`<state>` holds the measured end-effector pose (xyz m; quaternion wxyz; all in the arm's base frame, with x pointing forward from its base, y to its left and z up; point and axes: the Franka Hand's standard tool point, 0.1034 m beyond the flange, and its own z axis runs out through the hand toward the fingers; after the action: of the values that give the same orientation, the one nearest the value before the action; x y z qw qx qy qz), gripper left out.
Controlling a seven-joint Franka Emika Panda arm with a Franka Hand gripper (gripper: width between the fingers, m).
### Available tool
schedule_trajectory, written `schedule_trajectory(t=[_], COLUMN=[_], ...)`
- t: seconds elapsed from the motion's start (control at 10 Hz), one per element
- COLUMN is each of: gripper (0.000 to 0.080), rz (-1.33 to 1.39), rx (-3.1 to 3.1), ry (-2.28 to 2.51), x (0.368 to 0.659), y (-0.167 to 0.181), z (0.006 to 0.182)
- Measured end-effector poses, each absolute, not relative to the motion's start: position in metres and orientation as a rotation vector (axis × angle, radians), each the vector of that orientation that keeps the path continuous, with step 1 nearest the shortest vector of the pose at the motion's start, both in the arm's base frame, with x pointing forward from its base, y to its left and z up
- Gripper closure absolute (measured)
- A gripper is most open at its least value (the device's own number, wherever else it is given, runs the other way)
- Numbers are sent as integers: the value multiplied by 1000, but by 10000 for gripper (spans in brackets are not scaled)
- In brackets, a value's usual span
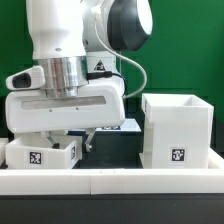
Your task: Assemble drawer
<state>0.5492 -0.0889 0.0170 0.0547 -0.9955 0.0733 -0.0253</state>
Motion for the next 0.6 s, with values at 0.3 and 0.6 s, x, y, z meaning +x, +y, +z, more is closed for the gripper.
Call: schedule_trajectory(t=[0.3, 0.6], gripper=[730, 754], rz=[-79, -85], rx=[-3024, -3026], ry=[228, 228], x=[549, 550], y=[-91, -91], z=[17, 18])
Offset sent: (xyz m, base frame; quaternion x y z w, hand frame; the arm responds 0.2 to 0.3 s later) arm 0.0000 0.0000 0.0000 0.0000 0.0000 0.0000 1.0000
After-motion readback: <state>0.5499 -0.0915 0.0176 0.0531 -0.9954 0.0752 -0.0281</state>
